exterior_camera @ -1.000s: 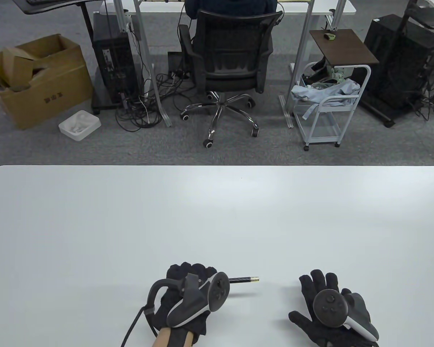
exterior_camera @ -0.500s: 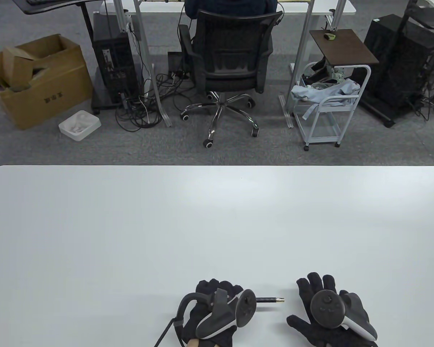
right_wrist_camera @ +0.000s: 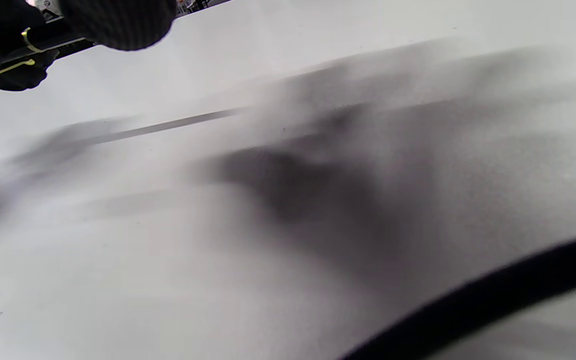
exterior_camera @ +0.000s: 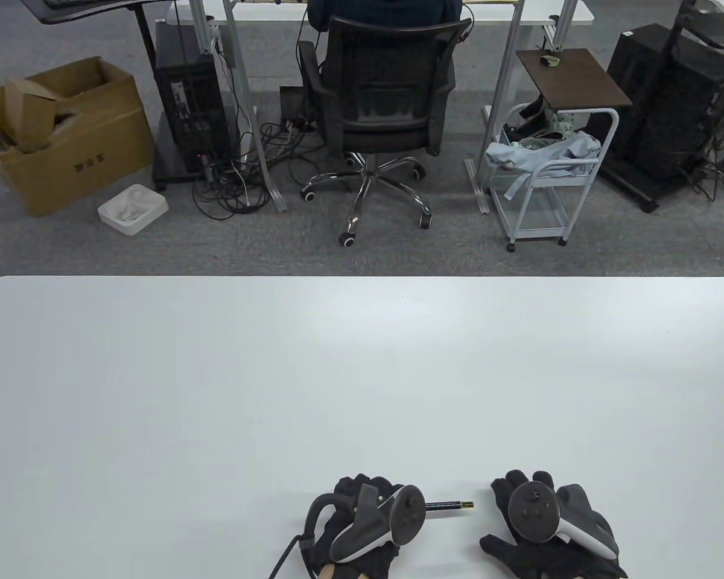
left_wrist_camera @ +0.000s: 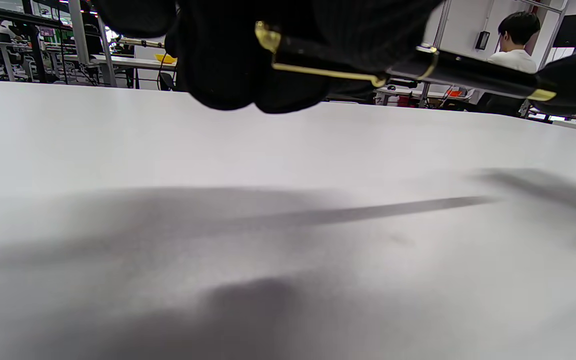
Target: Remove fountain pen cap from fountain pen with left hand
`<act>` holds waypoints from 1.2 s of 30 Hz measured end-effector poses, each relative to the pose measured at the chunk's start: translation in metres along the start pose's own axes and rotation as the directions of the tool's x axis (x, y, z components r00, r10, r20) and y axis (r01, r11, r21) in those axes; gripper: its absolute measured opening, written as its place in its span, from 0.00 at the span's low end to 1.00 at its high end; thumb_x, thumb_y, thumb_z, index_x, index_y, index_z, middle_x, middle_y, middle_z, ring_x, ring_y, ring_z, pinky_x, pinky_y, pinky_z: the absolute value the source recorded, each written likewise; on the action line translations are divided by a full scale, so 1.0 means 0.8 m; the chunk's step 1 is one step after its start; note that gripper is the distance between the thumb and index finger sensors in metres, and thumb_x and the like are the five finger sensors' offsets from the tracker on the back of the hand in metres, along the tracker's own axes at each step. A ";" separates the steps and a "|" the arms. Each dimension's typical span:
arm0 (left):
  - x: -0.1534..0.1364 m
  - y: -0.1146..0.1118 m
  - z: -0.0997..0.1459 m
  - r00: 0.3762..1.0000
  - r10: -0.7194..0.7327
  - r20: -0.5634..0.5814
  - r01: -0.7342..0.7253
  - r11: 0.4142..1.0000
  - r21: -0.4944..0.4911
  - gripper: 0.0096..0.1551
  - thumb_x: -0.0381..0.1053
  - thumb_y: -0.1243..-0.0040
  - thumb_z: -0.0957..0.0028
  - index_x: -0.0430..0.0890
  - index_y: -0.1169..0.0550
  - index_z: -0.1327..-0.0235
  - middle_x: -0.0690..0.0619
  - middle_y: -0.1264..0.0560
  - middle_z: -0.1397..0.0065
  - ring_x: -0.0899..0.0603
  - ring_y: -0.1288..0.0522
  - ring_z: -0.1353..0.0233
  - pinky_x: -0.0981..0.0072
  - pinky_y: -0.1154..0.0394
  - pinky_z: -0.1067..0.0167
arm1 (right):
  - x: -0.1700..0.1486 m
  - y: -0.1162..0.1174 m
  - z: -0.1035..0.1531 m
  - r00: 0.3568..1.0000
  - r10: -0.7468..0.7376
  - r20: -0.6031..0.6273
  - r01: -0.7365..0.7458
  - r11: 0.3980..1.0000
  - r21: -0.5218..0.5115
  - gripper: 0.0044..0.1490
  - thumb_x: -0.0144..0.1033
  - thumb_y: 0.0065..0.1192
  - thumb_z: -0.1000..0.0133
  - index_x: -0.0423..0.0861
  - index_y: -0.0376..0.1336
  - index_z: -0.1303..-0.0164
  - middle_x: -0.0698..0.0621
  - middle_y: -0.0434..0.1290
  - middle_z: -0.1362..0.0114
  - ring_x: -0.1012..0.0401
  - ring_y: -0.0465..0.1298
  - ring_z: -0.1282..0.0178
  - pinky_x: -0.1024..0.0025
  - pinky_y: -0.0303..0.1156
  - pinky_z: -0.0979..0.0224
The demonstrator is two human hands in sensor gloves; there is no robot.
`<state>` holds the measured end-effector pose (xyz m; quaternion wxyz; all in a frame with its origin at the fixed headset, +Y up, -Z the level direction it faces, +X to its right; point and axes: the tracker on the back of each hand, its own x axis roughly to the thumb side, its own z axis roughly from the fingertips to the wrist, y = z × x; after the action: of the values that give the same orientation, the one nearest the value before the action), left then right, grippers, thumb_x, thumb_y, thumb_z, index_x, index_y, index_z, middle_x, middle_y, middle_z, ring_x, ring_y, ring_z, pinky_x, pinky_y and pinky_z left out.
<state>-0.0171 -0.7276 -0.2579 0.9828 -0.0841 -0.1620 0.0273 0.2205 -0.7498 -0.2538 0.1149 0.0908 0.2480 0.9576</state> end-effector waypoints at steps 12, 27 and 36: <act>0.027 -0.007 0.006 0.996 0.012 0.094 -0.009 0.999 -0.036 0.24 0.46 0.44 0.53 0.55 0.23 0.41 0.51 0.22 0.35 0.39 0.23 0.37 0.34 0.36 0.30 | 0.044 -0.040 0.049 0.967 0.041 0.253 0.069 0.909 -0.411 0.44 0.51 0.54 0.45 0.49 0.46 0.21 0.48 0.50 0.13 0.39 0.50 0.15 0.27 0.44 0.26; 0.026 -0.001 0.012 0.984 0.124 0.131 -0.119 0.992 -0.048 0.24 0.46 0.44 0.53 0.53 0.23 0.42 0.51 0.22 0.36 0.39 0.23 0.38 0.33 0.35 0.31 | 0.105 0.017 0.017 0.924 0.271 0.271 -0.117 0.872 -0.475 0.28 0.34 0.59 0.49 0.45 0.65 0.37 0.48 0.77 0.39 0.47 0.76 0.40 0.32 0.52 0.26; 0.032 0.003 0.012 0.983 0.130 0.131 -0.126 0.991 -0.036 0.23 0.46 0.43 0.53 0.55 0.22 0.43 0.52 0.22 0.36 0.39 0.23 0.37 0.33 0.36 0.30 | 0.093 0.007 0.018 0.939 0.144 0.311 -0.016 0.924 -0.381 0.29 0.31 0.55 0.49 0.42 0.66 0.37 0.44 0.77 0.43 0.47 0.76 0.49 0.39 0.60 0.27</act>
<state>0.0043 -0.7214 -0.2414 0.9648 -0.1059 -0.2218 0.0938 0.1519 -0.7287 -0.2298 0.1307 0.2382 0.0345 0.9618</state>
